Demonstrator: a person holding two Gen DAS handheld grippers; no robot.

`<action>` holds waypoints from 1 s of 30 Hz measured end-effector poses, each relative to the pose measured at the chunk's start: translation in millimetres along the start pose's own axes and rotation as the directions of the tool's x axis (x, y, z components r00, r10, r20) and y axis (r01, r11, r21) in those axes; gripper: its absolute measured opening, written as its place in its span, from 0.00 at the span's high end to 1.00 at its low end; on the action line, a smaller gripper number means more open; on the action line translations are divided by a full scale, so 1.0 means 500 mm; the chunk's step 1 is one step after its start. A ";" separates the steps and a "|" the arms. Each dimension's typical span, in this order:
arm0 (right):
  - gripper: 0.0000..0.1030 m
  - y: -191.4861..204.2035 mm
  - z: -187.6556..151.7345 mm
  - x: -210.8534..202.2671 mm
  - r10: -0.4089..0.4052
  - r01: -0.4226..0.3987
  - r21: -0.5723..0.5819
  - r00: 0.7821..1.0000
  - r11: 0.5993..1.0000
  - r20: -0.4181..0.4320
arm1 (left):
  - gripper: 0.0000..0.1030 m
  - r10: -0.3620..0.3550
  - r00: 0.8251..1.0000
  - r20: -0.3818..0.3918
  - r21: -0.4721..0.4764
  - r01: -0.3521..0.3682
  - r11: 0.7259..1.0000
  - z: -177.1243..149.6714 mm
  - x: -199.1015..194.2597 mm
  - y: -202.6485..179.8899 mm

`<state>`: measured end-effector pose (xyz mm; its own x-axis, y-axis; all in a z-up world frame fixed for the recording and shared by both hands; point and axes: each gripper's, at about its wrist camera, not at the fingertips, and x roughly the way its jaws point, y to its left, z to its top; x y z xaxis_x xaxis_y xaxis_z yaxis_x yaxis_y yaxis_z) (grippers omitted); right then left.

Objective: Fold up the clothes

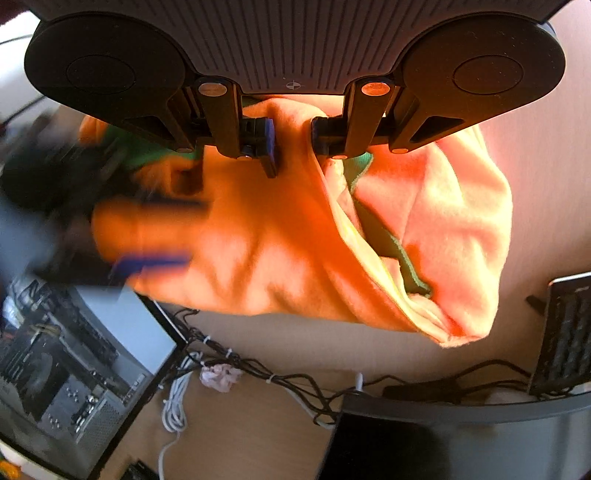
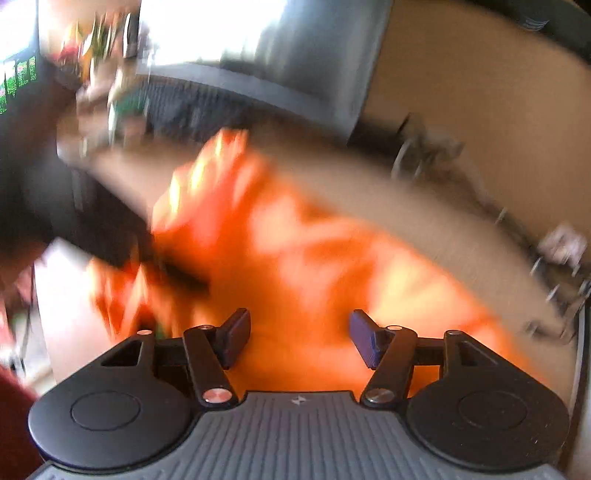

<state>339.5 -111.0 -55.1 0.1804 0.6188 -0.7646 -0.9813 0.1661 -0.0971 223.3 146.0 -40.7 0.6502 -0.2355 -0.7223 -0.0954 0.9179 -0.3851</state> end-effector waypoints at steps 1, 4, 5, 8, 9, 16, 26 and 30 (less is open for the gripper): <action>0.41 0.016 -0.017 -0.007 -0.035 0.035 0.008 0.999 0.999 0.033 | 0.77 -0.005 1.000 0.016 -0.012 0.006 1.000 0.003 -0.018 0.002; 0.41 0.016 -0.025 -0.010 -0.051 0.048 0.069 0.997 0.996 0.052 | 0.61 -0.055 0.991 0.120 -0.013 0.057 0.998 0.036 -0.078 -0.006; 0.41 0.015 -0.027 -0.011 -0.055 0.050 0.090 0.997 0.995 0.056 | 0.57 -0.084 0.984 0.156 -0.010 0.086 0.996 0.053 -0.090 -0.011; 0.41 0.019 -0.033 -0.009 -0.068 0.062 0.099 0.996 0.993 0.061 | 0.47 -0.162 0.966 0.203 0.009 0.163 0.987 0.097 -0.072 -0.026; 0.41 0.020 -0.034 -0.008 -0.073 0.066 0.101 0.995 0.993 0.062 | 0.47 -0.168 0.966 0.196 0.006 0.170 0.985 0.105 -0.053 -0.027; 0.20 -0.078 -0.059 -0.103 -0.067 0.026 0.271 0.988 0.962 0.141 | 0.50 -0.100 0.995 -0.004 -0.078 0.099 0.992 0.042 0.078 0.013; 0.10 -0.128 -0.140 -0.018 -0.142 0.131 0.347 0.990 0.929 0.007 | 0.45 -0.137 0.989 0.062 -0.088 0.143 0.986 0.036 0.021 0.031; 0.08 -0.127 -0.137 -0.015 -0.152 0.140 0.341 0.988 0.929 0.007 | 0.21 -0.120 0.975 0.186 -0.060 0.133 0.989 0.078 -0.025 0.047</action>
<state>396.1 -178.7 -87.1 0.3279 0.5920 -0.7362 -0.8640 0.5031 0.0198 242.4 183.0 -18.2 0.7857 -0.2806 -0.5513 -0.0530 0.8574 -0.5119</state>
